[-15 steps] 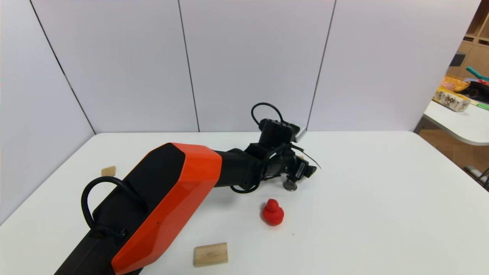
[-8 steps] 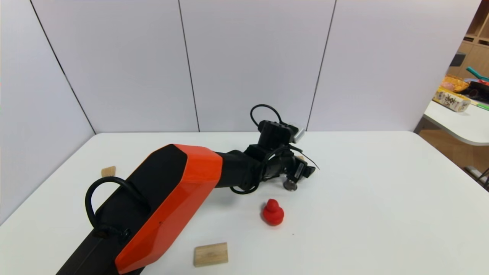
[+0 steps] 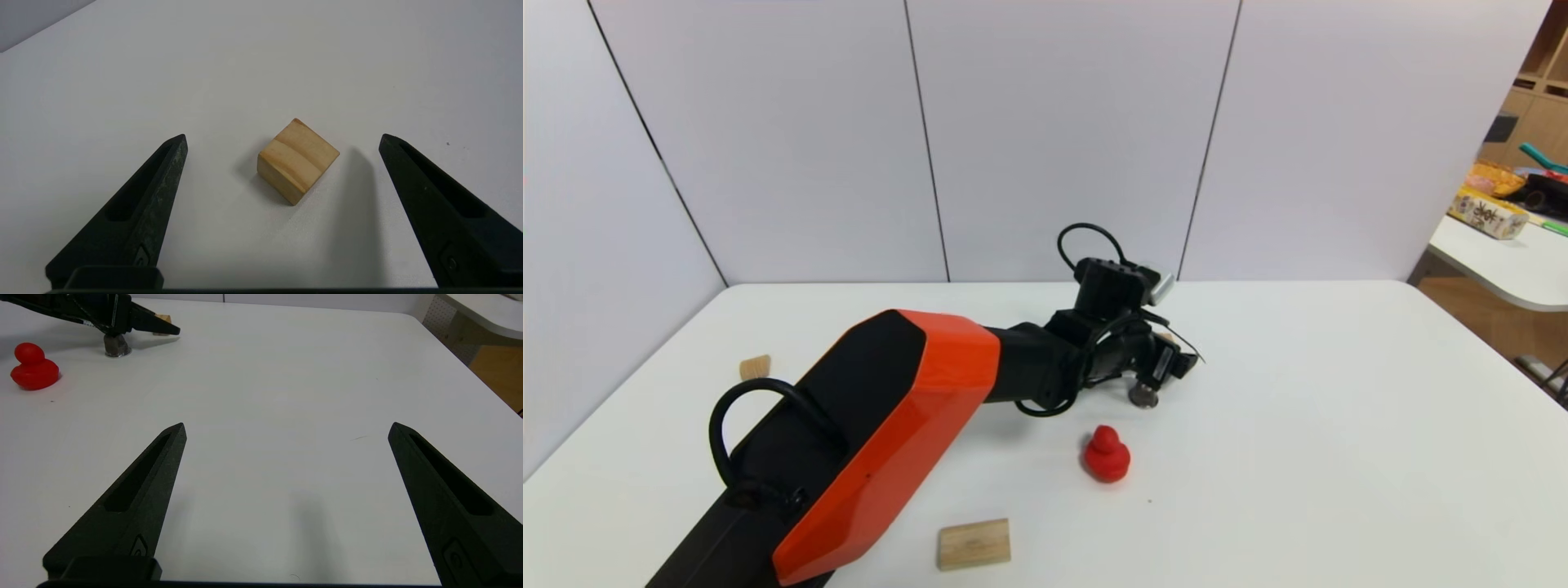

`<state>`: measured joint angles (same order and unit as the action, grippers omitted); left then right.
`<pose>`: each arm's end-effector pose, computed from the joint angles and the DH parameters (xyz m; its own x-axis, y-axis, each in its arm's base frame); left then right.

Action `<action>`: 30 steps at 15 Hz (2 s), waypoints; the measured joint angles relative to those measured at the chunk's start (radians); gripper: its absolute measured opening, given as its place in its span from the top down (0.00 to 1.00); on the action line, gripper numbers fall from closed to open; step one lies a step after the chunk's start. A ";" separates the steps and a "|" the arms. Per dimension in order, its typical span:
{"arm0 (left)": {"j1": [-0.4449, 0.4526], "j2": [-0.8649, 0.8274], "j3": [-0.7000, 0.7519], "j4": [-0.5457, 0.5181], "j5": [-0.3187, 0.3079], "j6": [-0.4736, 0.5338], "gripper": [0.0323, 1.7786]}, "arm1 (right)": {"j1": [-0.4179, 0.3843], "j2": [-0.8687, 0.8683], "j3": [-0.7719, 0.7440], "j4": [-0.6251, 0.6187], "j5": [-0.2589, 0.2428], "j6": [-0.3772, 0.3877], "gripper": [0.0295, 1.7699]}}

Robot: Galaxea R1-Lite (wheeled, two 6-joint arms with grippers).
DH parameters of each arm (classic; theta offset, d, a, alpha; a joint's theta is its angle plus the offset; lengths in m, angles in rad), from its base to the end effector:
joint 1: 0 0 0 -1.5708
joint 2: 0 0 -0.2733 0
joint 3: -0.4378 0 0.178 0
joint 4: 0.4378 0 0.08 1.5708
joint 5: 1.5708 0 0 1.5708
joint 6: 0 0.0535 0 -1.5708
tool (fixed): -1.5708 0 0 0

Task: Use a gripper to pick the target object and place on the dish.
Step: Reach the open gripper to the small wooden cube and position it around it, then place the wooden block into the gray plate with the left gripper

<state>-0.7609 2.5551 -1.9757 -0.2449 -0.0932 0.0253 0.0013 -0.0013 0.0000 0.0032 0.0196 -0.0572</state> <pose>0.3802 -0.3689 0.0824 0.6169 -0.7159 -0.3269 0.7560 0.6545 -0.0066 0.0213 0.0011 0.0751 0.9998 0.0209 -0.0019 -0.0210 0.9981 -0.0571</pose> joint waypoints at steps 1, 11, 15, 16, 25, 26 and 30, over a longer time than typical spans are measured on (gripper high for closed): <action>0.000 0.002 0.000 -0.004 0.000 0.000 0.05 | 0.000 0.000 0.000 0.000 0.000 0.000 0.03; 0.002 0.009 0.000 -0.023 -0.001 -0.002 0.05 | 0.000 0.000 0.000 0.000 0.000 0.000 0.03; 0.002 0.009 0.000 -0.023 -0.001 -0.003 0.29 | 0.000 0.000 0.000 0.000 0.000 0.000 0.03; 0.002 0.009 0.000 -0.023 -0.001 -0.003 0.37 | 0.000 0.000 0.000 0.000 0.000 0.000 0.03; 0.002 0.008 0.000 -0.021 -0.003 -0.008 0.69 | 0.000 0.000 0.000 0.001 0.000 0.000 0.03; 0.002 0.007 0.000 -0.020 -0.003 -0.008 0.69 | 0.000 0.000 0.000 0.001 0.000 0.000 0.03; 0.003 -0.016 0.000 -0.011 -0.003 -0.001 0.69 | 0.000 0.000 0.000 0.000 0.000 0.000 0.03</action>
<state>-0.7581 2.5396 -1.9757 -0.2564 -0.0962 0.0245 0.0013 -0.0013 0.0000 0.0032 0.0196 -0.0572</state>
